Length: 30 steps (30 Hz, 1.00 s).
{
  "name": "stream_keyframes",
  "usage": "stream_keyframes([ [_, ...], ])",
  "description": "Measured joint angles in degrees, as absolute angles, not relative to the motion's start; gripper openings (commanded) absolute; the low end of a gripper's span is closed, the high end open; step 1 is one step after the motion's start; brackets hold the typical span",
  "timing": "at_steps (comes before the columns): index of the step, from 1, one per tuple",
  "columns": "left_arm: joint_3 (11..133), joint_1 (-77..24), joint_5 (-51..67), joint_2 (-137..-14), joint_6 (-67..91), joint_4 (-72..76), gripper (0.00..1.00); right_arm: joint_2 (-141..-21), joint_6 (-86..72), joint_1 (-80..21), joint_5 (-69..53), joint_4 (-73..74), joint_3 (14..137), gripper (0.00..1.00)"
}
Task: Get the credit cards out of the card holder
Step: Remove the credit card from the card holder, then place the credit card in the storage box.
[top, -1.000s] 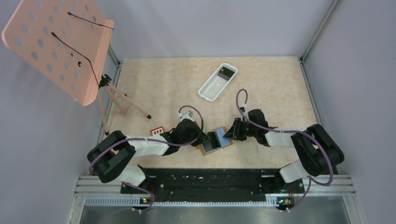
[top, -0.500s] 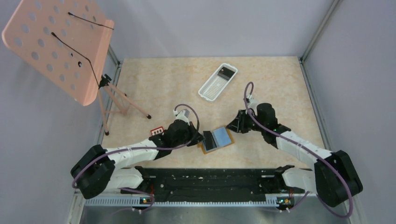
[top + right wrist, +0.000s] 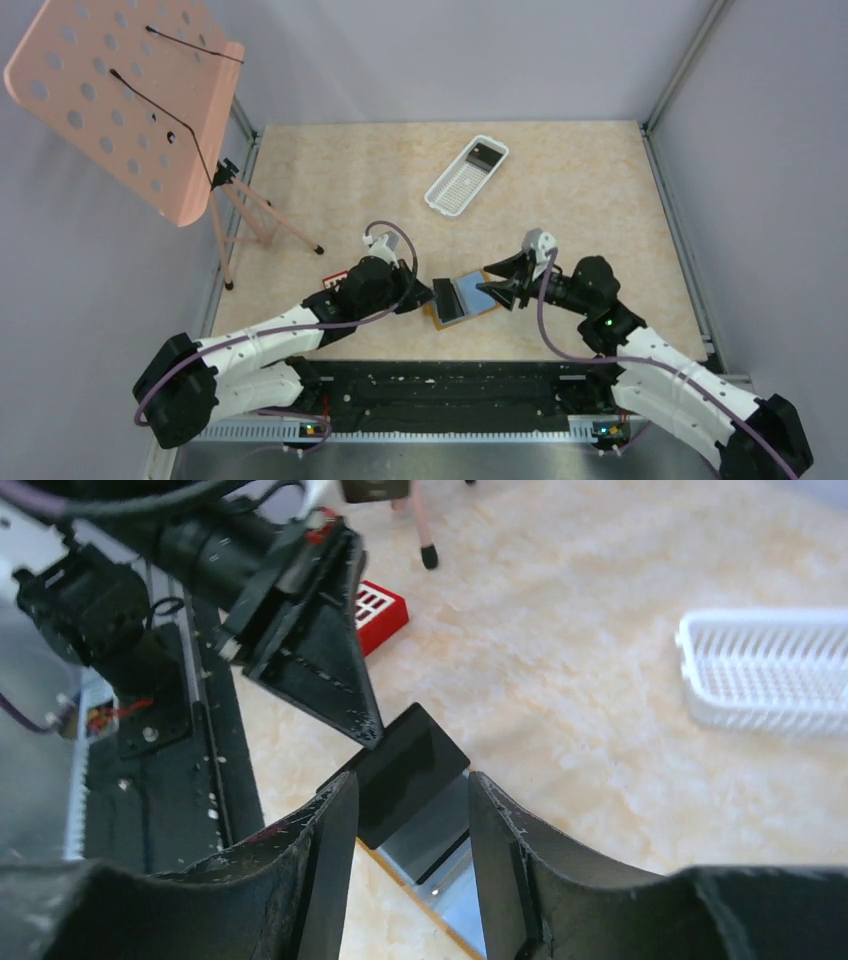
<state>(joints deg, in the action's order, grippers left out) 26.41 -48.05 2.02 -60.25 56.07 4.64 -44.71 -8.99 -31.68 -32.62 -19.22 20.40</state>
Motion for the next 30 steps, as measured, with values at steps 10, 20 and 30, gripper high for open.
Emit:
stream_keyframes([
  [10,31.1,-48.0,-1.6,-59.2,68.9,1.7,0.00,-42.0,20.9,-50.7,-16.8,-24.1,16.6,0.58],
  [20,31.8,-48.0,-3.7,-57.7,77.6,1.1,0.00,-46.1,40.3,-63.5,1.2,-24.4,15.7,0.60],
  [30,31.8,-48.0,-2.9,-57.7,81.9,2.0,0.00,-54.6,47.2,-66.3,9.5,-26.9,15.8,0.45],
])
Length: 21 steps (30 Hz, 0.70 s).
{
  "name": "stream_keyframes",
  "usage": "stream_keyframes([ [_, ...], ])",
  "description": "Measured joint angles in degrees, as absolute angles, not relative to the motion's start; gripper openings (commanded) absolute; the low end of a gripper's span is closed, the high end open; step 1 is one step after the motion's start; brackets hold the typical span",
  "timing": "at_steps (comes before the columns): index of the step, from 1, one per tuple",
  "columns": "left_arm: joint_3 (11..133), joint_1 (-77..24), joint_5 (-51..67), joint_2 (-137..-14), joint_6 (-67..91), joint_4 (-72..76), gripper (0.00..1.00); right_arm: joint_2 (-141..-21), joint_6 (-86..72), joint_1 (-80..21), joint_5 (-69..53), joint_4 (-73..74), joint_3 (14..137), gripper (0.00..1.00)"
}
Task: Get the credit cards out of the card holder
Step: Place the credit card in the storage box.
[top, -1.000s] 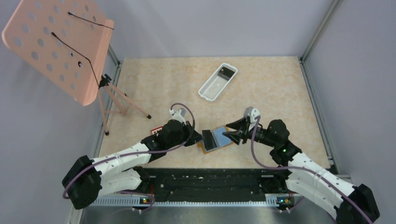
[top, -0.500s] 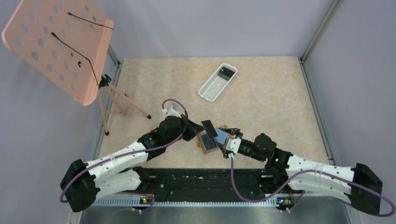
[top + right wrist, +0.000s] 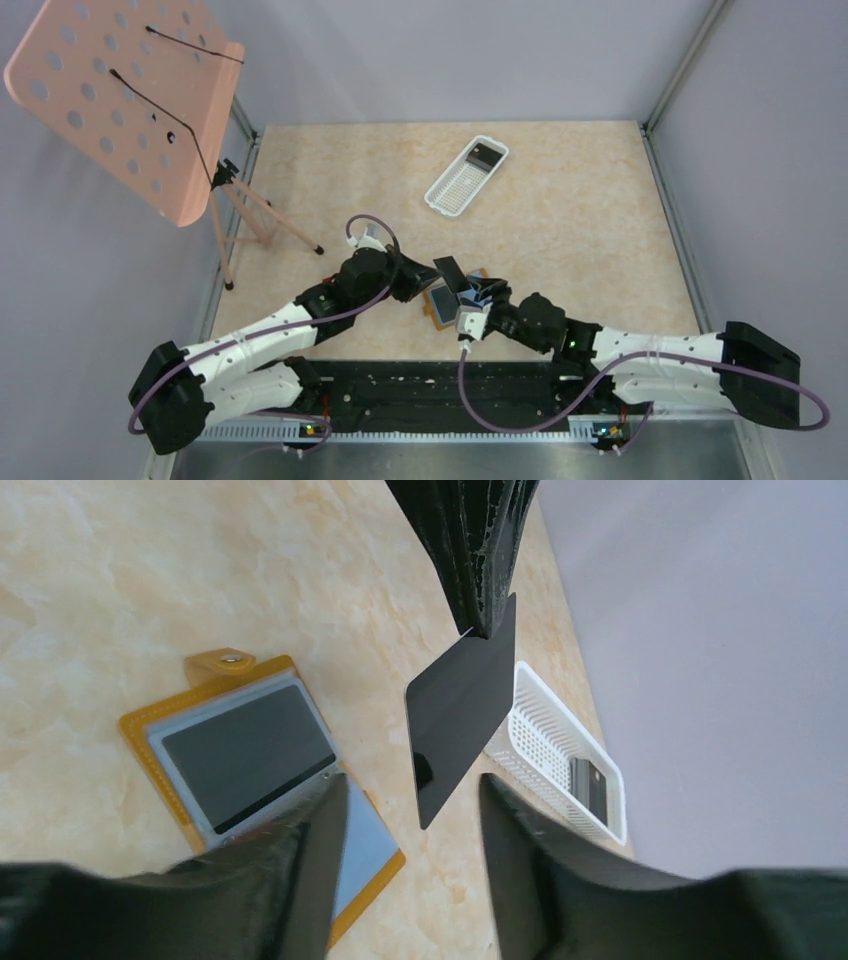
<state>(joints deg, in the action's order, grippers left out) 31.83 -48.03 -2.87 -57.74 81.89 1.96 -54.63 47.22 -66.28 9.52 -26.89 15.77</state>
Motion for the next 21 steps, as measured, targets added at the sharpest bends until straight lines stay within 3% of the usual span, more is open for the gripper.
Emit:
stream_keyframes([
  [3,31.7,-48.0,-2.3,-57.7,82.6,2.8,0.00,-57.3,47.9,-66.4,11.4,-29.6,15.9,0.16],
  [5,31.4,-48.0,-1.9,-57.5,82.6,3.3,0.11,-58.2,48.0,-66.4,12.4,-31.0,15.9,0.00],
  [7,31.0,-48.0,-1.8,-57.2,81.3,4.0,0.25,-58.2,46.5,-66.4,13.3,-32.2,15.9,0.00],
  [10,30.9,-47.8,-1.3,-56.7,77.0,4.9,0.35,-57.2,42.6,-65.8,13.6,-34.5,15.4,0.00],
  [15,30.9,-47.8,-1.1,-55.9,67.1,5.3,0.44,-52.5,31.5,-62.4,11.2,-33.2,14.9,0.00],
  [21,31.2,-47.8,-2.5,-53.2,56.9,3.4,0.46,-47.1,17.3,-57.7,8.7,-28.4,15.3,0.00],
])
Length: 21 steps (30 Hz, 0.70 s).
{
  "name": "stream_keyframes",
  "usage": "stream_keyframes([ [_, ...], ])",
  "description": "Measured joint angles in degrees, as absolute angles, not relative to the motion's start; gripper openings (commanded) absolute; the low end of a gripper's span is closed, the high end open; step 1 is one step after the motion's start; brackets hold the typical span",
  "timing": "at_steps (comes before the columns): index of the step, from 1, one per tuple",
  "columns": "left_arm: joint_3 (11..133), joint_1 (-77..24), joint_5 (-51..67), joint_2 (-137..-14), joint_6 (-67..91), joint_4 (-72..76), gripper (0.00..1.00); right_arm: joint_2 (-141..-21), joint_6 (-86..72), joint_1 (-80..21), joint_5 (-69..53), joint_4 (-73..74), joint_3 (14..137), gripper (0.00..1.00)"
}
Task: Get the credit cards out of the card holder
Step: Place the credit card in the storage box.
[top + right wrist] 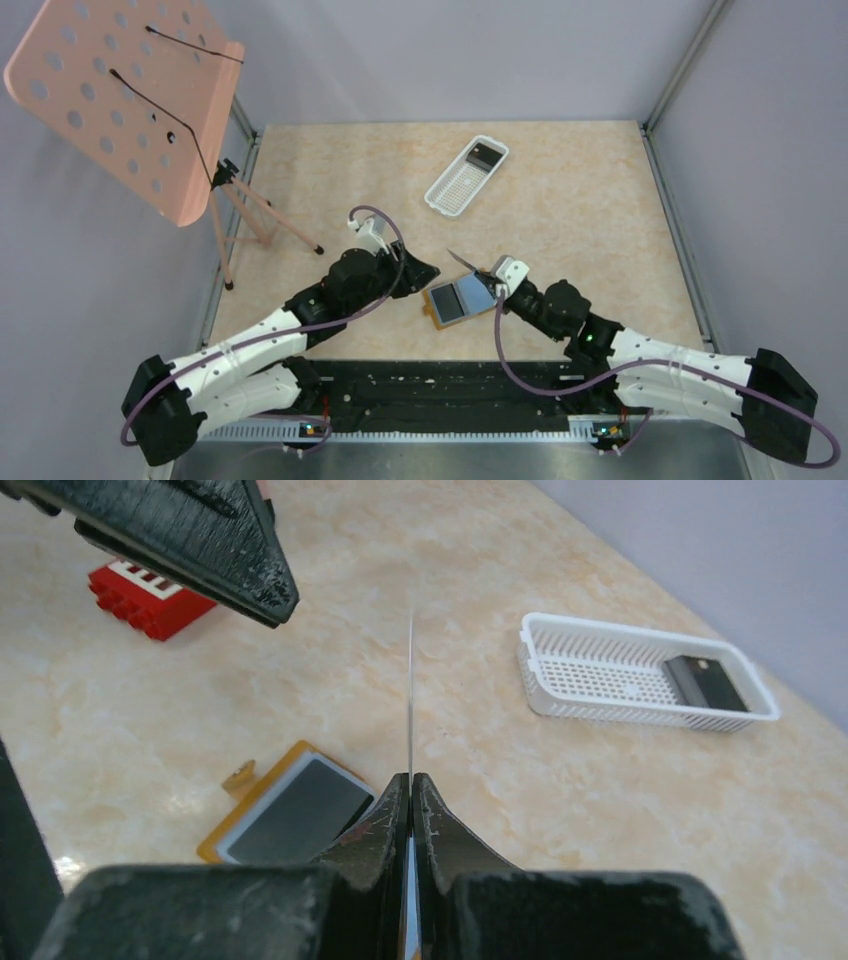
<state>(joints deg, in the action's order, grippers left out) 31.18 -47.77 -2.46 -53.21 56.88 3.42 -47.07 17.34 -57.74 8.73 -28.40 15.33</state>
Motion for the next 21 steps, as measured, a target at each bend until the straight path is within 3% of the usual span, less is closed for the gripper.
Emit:
stream_keyframes([
  [17,33.6,-47.8,-2.7,-46.6,40.3,-5.4,0.53,-48.4,-13.3,-45.8,-6.0,-18.1,22.7,0.00],
  [20,35.2,-47.8,-3.4,-46.7,37.6,-9.6,0.80,-49.8,-18.4,-40.8,-6.3,-15.0,25.8,0.00],
  [21,36.4,-47.8,-3.9,-47.2,36.4,-11.5,0.84,-50.6,-20.1,-38.8,-6.1,-13.8,27.5,0.00],
])
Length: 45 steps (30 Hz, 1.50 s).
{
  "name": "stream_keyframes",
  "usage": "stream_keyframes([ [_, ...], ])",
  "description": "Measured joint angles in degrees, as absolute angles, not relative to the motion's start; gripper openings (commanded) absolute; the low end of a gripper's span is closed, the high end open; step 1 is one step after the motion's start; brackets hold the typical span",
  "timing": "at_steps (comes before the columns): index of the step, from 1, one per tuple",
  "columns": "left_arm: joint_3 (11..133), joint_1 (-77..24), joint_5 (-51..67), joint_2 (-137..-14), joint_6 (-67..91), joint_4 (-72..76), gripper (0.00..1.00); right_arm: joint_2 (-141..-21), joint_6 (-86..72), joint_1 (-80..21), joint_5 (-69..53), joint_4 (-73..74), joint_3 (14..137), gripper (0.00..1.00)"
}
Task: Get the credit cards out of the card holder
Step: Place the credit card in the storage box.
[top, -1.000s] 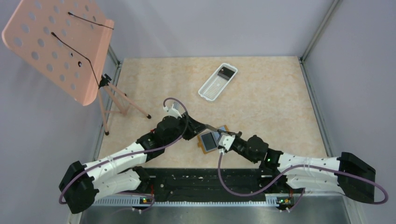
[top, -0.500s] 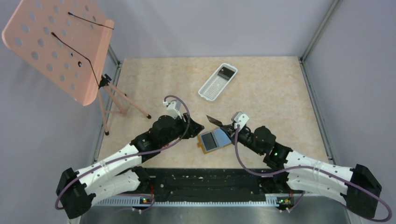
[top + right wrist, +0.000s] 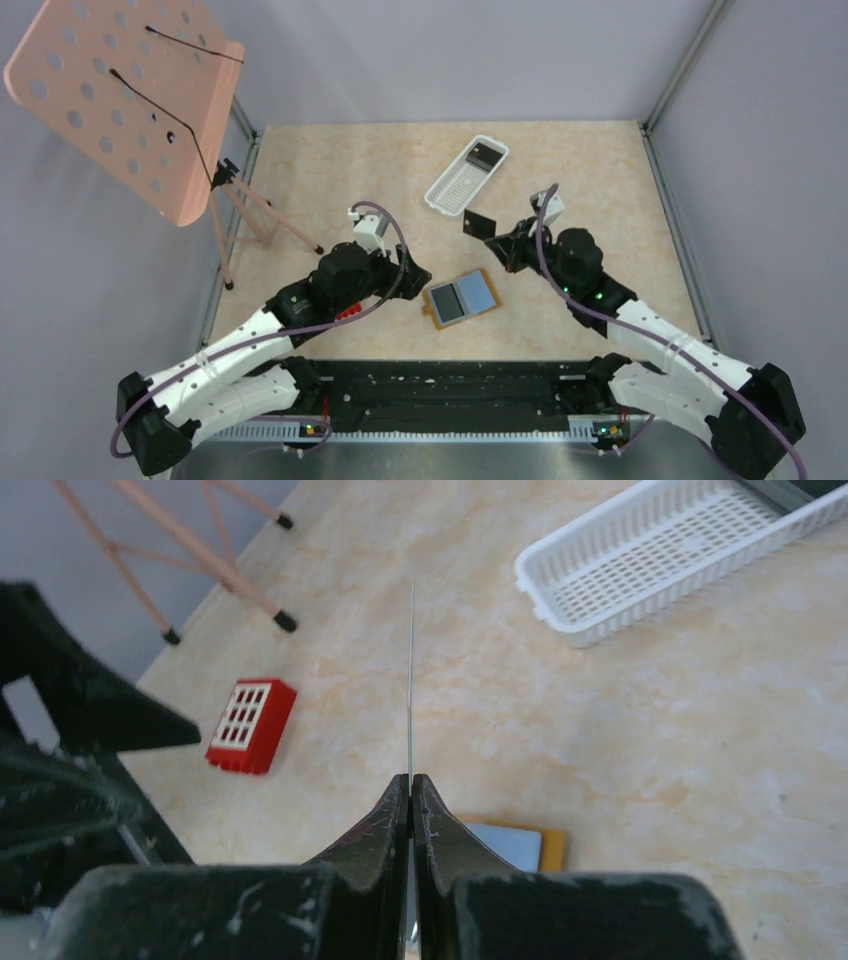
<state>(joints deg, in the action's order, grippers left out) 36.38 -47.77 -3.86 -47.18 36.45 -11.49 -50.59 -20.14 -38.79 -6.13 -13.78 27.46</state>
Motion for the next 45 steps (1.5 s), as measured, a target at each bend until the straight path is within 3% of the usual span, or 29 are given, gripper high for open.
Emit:
stream_keyframes([
  [6,47.2,-47.7,-6.5,-51.5,28.9,-22.6,0.99,-59.6,-28.8,-27.0,-6.5,-9.4,39.6,0.00],
  [14,49.6,-47.7,-11.7,-52.3,22.0,-29.9,0.99,-79.0,-35.5,-17.0,-9.4,-8.5,52.8,0.00],
  [20,50.6,-47.7,-12.5,-54.9,20.1,-35.7,0.99,-96.5,-40.4,-14.0,-12.4,-8.5,66.1,0.00],
  [30,52.9,-47.7,-18.7,-53.0,14.9,-41.6,0.99,-115.8,-48.5,-12.1,-13.2,-11.4,83.1,0.00],
  [39,48.1,-47.7,-26.4,-39.6,14.2,-40.8,0.99,-127.0,-54.4,-11.8,-13.1,-12.9,86.8,0.00],
  [45,48.0,-47.7,-29.5,-38.1,14.0,-40.2,0.99,-128.0,-57.4,-11.8,-13.1,-16.1,86.8,0.00],
])
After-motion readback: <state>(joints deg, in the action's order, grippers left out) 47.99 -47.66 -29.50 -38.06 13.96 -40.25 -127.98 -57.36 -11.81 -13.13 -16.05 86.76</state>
